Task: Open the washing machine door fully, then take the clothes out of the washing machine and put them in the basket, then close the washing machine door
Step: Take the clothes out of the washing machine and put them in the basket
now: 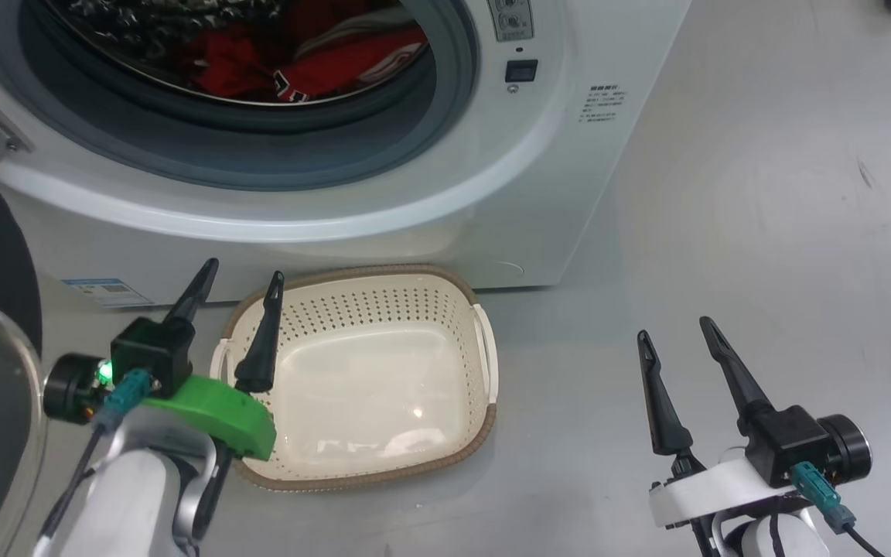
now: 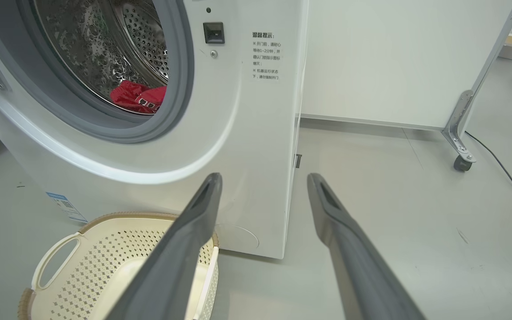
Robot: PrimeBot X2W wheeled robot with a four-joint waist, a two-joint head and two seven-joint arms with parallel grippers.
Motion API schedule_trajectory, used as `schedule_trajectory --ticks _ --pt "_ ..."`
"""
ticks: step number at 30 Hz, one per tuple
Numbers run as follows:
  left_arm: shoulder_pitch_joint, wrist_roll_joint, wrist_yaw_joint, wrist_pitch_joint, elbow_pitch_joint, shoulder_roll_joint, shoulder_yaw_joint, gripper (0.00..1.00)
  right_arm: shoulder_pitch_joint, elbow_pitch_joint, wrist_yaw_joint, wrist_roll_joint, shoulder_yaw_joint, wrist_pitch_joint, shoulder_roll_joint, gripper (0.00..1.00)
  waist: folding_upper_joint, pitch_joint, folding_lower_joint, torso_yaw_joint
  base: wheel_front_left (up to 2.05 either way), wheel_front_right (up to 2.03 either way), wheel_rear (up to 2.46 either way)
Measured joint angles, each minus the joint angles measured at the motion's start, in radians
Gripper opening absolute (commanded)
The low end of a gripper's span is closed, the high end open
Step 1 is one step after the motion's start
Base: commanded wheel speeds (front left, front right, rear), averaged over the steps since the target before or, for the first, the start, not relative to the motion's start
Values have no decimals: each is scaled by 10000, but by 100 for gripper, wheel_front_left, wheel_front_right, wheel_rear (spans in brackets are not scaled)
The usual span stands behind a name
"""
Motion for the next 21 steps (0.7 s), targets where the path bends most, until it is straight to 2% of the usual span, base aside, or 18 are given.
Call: schedule_trajectory --ticks 9,21 --pt "-1825 -495 -460 1122 777 529 249 100 -847 -245 -8 -10 376 0 -12 100 0 1157 0 -558 0 0 0" --pt "-4149 -1016 -775 2817 1434 1753 663 100 -1643 -522 -360 978 897 0 -19 100 0 2467 0 -1720 0 0 0"
